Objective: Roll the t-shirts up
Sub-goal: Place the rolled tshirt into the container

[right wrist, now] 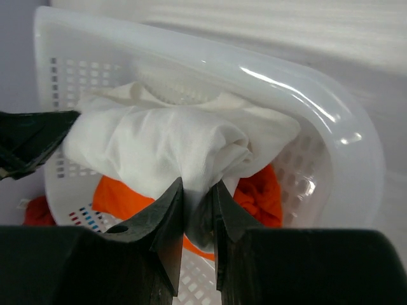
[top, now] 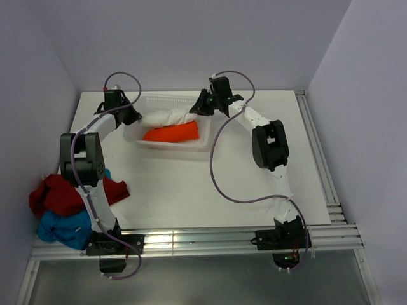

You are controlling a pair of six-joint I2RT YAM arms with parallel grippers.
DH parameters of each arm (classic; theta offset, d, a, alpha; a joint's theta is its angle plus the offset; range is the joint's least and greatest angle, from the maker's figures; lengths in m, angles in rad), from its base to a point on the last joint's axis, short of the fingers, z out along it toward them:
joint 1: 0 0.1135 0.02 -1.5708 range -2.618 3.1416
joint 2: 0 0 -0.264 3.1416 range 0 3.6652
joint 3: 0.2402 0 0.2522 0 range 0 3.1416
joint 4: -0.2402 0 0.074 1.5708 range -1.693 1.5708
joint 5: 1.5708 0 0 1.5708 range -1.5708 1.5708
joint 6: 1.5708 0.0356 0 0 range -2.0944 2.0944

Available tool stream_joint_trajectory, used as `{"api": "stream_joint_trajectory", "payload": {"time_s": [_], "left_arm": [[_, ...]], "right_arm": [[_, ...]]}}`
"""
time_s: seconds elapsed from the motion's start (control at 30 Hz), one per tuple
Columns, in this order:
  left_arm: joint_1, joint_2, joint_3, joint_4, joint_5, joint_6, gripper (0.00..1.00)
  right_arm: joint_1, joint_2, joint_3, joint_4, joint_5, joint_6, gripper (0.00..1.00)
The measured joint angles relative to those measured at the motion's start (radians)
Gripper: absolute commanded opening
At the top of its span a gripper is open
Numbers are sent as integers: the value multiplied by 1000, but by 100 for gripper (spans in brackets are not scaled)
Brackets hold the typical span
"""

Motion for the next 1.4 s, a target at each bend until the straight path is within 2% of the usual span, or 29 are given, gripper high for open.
{"api": "stream_joint_trajectory", "payload": {"time_s": [0.2,0.4,0.53,0.73,0.87,1.0,1.27,1.33,1.37,1.4], "left_arm": [[-33,44,40,-35,-29,43,0],[-56,98,100,-94,-66,68,0],[-60,101,118,-121,-85,77,0],[-61,101,125,-130,-98,78,0],[-67,101,130,-158,-106,79,1],[-67,100,150,-208,-123,78,0],[-73,60,113,-247,-143,77,4],[-77,36,90,-260,-152,76,8],[-79,26,79,-262,-155,75,11],[-80,16,68,-265,-158,74,15]], "right_arm": [[44,17,167,-252,161,-90,0],[72,17,172,-375,227,-143,0],[95,-26,53,-316,226,-134,0],[145,-179,-234,-180,196,-75,2],[152,-212,-293,-151,179,-49,4],[151,-222,-312,-132,179,-39,13],[152,-275,-394,-90,218,-34,20],[154,-288,-412,-92,233,-34,33],[155,-293,-418,-92,240,-33,44],[157,-298,-423,-92,250,-35,46]]}}
